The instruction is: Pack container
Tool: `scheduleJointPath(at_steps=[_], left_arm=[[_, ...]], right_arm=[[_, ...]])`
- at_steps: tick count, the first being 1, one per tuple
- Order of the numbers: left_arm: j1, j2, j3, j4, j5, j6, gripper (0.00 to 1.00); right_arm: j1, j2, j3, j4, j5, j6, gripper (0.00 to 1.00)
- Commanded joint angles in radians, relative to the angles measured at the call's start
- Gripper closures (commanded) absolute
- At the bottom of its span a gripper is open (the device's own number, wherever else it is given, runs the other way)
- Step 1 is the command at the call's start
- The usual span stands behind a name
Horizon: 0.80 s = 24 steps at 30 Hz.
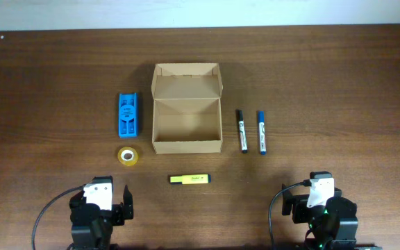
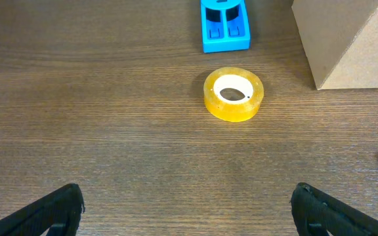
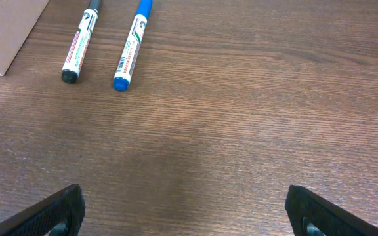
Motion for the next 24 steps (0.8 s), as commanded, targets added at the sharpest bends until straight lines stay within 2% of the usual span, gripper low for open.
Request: scheduleJointPath(at_steps=[1, 24], left_arm=[[-0.005, -0.011, -0.01, 0.003, -0.014, -0.01, 0.0], [-0.005, -0.011, -0.01, 0.003, -0.015, -0.01, 0.0]], right_arm=[[-0.009, -0.013, -0.009, 0.006, -0.008, 0.002, 0.01], [-0.009, -0.013, -0.008, 0.02, -0.008, 0.002, 0.01]])
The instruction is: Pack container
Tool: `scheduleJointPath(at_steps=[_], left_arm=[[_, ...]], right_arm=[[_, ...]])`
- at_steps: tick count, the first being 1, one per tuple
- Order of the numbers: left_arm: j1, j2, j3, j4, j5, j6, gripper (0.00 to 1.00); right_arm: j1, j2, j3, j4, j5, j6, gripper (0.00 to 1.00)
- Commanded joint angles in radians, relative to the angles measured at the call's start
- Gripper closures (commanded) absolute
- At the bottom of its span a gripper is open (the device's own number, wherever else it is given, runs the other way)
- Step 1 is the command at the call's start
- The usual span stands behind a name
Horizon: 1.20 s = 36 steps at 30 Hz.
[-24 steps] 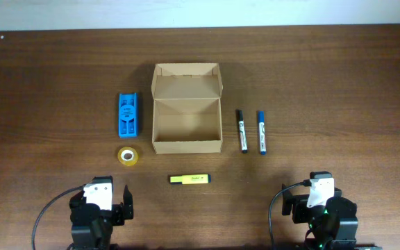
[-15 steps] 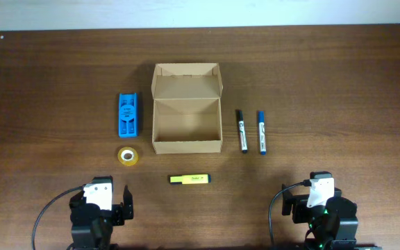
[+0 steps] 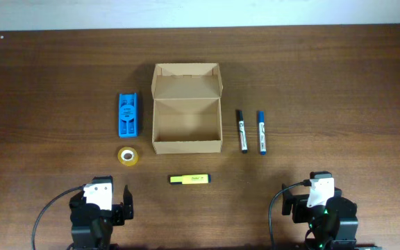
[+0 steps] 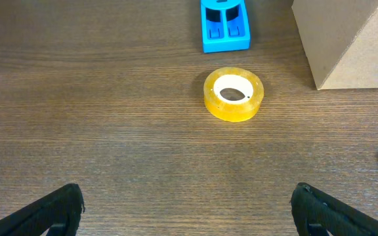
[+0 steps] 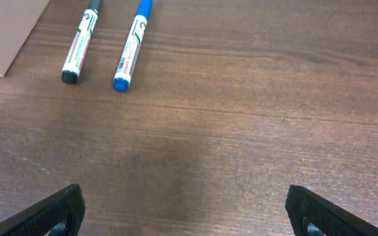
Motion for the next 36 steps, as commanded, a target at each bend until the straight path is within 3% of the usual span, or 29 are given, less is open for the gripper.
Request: scheduleJointPath(at_steps=[1, 4, 9, 16, 24, 36], left_arm=[[-0.005, -0.011, -0.01, 0.003, -0.014, -0.01, 0.0], [-0.005, -0.011, -0.01, 0.003, -0.014, -0.01, 0.0], [-0.005, -0.011, -0.01, 0.003, -0.014, -0.01, 0.0], [-0.005, -0.011, -0.01, 0.003, -0.014, -0.01, 0.0], [-0.005, -0.011, -0.01, 0.003, -0.014, -0.01, 0.0], [-0.005, -0.011, -0.01, 0.003, -0.014, -0.01, 0.0]], right_arm=[[-0.009, -0.012, -0.006, 0.029, -0.009, 0.001, 0.01], [-0.009, 0.017, 0.031, 0.071, -0.016, 0.001, 0.01], [-0.009, 0.278, 0.289, 0.092, -0.037, 0.002, 0.01], [-0.009, 0.71, 0.715, -0.045, -0.069, 0.014, 0.01], [0.002, 1.147, 1.049, -0.174, -0.08, 0.242, 0.01], [0.175, 1.65, 1.303, -0.255, 0.049, 0.332, 0.01]])
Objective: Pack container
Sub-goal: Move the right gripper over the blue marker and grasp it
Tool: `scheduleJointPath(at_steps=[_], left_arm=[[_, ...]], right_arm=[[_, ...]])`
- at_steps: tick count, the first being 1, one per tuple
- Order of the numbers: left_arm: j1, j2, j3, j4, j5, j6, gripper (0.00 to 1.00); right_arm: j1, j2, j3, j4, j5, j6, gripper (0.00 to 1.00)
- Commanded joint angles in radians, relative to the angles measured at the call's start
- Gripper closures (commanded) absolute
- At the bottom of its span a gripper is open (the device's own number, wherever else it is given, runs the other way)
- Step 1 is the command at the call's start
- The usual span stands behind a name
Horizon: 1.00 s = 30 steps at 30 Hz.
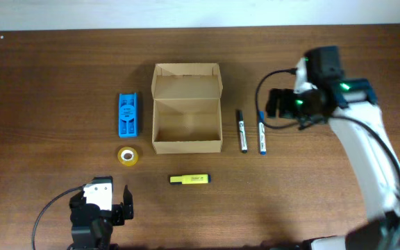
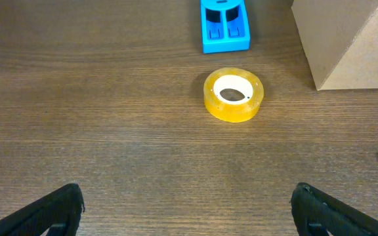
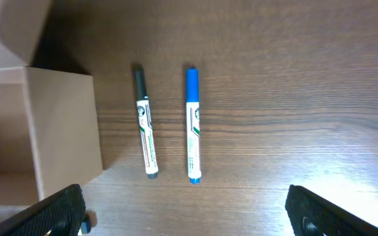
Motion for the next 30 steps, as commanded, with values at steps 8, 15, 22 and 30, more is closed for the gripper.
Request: scheduleJointPath(at_steps=[8, 15, 22, 30], left_arm=[[-0.005, -0.006, -0.008, 0.003, -0.014, -0.01, 0.0], [-0.005, -0.006, -0.008, 0.003, -0.014, -0.01, 0.0], [-0.005, -0.006, -0.008, 0.003, -0.014, -0.01, 0.01], [-0.005, -0.006, -0.008, 0.003, -0.015, -0.01, 0.0]], right_arm=[[0.025, 0.19, 0.045, 0.019, 0.076, 0.037, 0.01], [0.025, 0.288, 0.018, 0.066, 0.069, 0.037, 0.0], [0.025, 0.385, 0.016, 0.098, 0.063, -0.064, 0.07], [0.025, 0.459, 0.016, 0.105, 0.039, -0.207, 0.11]])
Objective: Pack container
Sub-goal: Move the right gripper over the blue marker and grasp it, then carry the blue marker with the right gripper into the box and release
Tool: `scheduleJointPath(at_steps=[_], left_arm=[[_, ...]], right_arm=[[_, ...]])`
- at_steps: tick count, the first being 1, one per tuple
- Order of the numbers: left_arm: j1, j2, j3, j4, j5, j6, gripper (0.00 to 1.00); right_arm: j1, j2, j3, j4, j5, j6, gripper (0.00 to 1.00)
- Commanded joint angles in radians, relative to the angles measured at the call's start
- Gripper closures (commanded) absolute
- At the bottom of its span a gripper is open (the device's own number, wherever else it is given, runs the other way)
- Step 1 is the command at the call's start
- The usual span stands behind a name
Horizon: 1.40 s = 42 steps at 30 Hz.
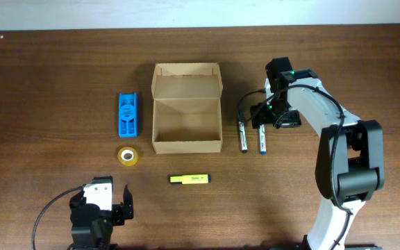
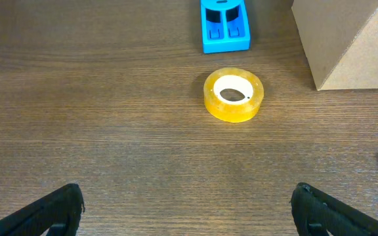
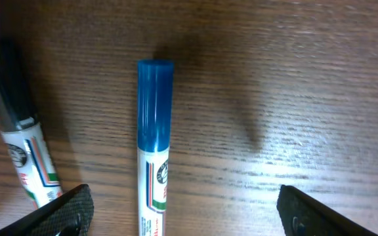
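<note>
An open cardboard box stands mid-table. To its right lie a black marker and a blue marker, side by side. My right gripper is open and low over their far ends. In the right wrist view the blue marker lies between the fingers, nearer the left one, with the black marker outside. A blue plastic block, a yellow tape roll and a yellow highlighter lie left of and in front of the box. My left gripper rests open at the near edge.
In the left wrist view the tape roll lies ahead, the blue block behind it and a box corner at the right. The right arm arches over the table's right side.
My right gripper has come down from high beside the markers to low over the blue marker's cap end, jaws still open. The left arm has not moved.
Both arms sat at the near edge with open grippers at the first two moments. Then the right arm was stretched out high over the table, looking down on both markers and the box. Now it sits close over the blue marker.
</note>
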Motion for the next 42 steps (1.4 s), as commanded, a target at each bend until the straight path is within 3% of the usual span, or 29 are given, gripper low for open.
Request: scheduleJointPath(at_steps=[1, 9, 12, 16, 20, 28, 42], left_arm=[[-0.005, -0.006, -0.008, 0.003, -0.014, -0.01, 0.0], [-0.005, -0.006, -0.008, 0.003, -0.014, -0.01, 0.0], [-0.005, -0.006, -0.008, 0.003, -0.014, -0.01, 0.01], [-0.005, -0.006, -0.008, 0.003, -0.014, -0.01, 0.0], [-0.005, -0.006, -0.008, 0.003, -0.014, -0.01, 0.0], [-0.005, -0.006, -0.008, 0.003, -0.014, -0.01, 0.01], [-0.005, -0.006, -0.008, 0.003, -0.014, -0.01, 0.0]], right_arm=[[0.003, 0.025, -0.003, 0.005, -0.019, -0.071, 0.11], [0.004, 0.063, -0.009, 0.005, -0.022, -0.053, 0.2], [0.004, 0.077, -0.009, 0.005, -0.025, 0.008, 0.21], [0.009, 0.082, -0.012, 0.005, -0.044, 0.129, 0.32], [0.028, 0.082, -0.013, 0.007, -0.044, 0.199, 0.51], [0.063, 0.082, -0.013, 0.03, -0.043, 0.193, 0.84], [0.061, 0.058, 0.072, -0.016, -0.043, 0.19, 0.94]])
